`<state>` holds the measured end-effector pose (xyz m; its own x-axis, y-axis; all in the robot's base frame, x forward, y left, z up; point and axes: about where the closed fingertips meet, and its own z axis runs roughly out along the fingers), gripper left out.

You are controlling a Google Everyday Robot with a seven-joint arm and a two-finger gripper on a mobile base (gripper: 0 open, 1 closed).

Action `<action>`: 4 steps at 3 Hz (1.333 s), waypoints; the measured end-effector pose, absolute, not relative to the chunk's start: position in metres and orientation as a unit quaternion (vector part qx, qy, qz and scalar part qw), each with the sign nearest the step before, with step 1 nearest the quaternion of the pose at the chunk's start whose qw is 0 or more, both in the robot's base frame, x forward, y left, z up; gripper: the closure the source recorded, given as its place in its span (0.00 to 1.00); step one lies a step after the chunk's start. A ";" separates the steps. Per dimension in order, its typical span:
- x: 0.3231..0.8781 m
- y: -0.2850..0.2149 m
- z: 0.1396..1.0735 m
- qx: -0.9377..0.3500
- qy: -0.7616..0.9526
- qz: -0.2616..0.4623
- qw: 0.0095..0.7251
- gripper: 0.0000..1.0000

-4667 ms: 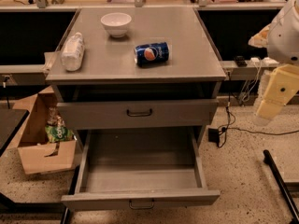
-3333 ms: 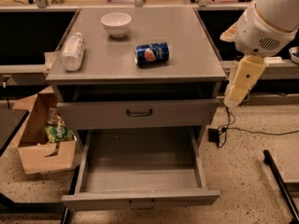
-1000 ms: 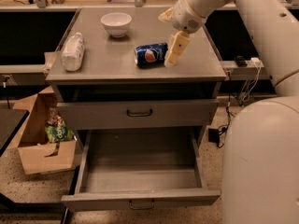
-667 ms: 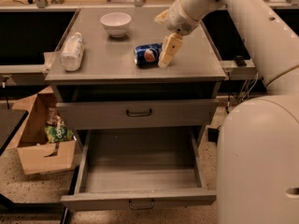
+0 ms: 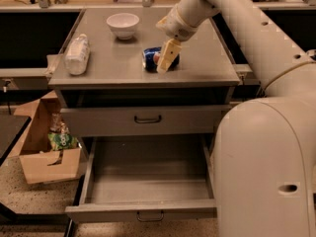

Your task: Place pepsi can into middle drawer

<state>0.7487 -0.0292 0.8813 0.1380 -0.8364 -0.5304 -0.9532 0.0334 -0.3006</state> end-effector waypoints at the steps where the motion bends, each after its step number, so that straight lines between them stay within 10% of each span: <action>1: 0.750 -0.023 0.867 -0.683 0.667 0.095 0.282 0.26; 4: 0.746 -0.011 0.850 -0.690 0.674 0.106 0.243 0.96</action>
Offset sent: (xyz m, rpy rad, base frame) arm -0.0006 0.0033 -0.0211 -0.0865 0.1047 -0.0556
